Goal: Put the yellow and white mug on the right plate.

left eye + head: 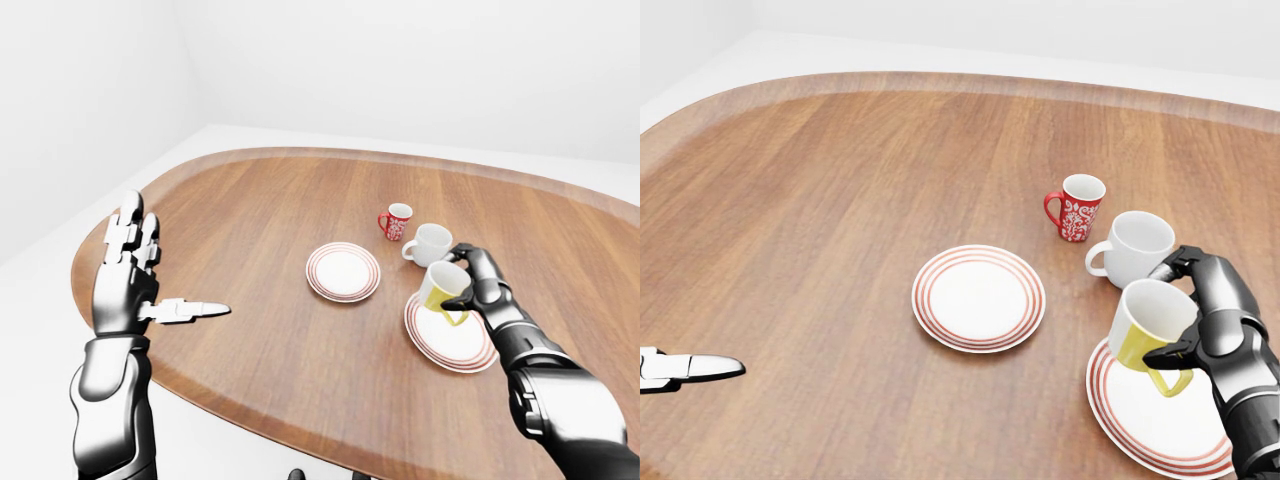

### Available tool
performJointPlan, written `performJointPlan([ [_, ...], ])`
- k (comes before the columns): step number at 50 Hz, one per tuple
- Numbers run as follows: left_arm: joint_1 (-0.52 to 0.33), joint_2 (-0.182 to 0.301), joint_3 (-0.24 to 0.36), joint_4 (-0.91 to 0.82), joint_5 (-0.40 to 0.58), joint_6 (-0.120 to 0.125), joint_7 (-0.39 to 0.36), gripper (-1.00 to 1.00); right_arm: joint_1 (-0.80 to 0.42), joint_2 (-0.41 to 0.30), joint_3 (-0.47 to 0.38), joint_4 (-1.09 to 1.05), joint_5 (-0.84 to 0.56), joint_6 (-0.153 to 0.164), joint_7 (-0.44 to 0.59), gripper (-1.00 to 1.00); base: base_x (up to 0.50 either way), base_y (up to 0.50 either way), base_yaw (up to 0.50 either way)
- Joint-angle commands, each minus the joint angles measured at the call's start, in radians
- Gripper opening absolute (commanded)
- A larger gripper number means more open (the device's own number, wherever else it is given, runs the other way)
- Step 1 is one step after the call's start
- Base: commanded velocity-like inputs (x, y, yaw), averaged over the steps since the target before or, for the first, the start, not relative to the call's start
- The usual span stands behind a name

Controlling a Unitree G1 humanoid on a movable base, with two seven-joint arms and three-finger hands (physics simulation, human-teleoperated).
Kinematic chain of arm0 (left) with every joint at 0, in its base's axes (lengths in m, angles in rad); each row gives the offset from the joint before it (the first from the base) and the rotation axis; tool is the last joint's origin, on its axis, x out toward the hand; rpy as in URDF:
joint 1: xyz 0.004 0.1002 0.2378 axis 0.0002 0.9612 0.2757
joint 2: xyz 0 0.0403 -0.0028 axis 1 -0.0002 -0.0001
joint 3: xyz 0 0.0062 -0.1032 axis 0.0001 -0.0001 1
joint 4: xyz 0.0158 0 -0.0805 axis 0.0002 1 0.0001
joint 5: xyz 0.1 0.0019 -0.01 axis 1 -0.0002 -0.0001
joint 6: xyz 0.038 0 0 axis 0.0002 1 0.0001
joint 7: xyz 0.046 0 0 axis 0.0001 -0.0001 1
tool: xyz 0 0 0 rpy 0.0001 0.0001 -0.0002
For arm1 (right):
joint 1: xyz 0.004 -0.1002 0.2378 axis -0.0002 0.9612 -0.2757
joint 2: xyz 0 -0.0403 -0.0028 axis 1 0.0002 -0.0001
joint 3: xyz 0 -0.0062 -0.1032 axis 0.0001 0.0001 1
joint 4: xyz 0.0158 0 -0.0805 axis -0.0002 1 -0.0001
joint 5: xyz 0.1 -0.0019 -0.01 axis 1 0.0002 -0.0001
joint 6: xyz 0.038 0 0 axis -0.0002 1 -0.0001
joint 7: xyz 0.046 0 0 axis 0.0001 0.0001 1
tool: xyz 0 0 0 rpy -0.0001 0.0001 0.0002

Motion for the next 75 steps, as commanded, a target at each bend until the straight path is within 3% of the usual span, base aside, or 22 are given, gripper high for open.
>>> performJointPlan([
  [1,0.002,-0.002,-0.003,0.001,0.003,0.000,-0.001,1.00,-0.006,-0.001,-0.003,0.039,-0.039,0.000,-0.085,-1.00,0.00,0.00,0.00],
  [12,0.004,-0.006,-0.009,0.000,0.007,0.000,-0.002,1.00,0.002,0.003,-0.002,0.063,-0.073,0.000,-0.143,-1.00,0.00,0.00,0.00],
  [75,0.005,-0.008,-0.015,0.011,0.018,0.000,-0.003,1.00,0.052,0.021,-0.028,0.091,-0.133,0.000,-0.228,-1.00,0.00,0.00,0.00],
])
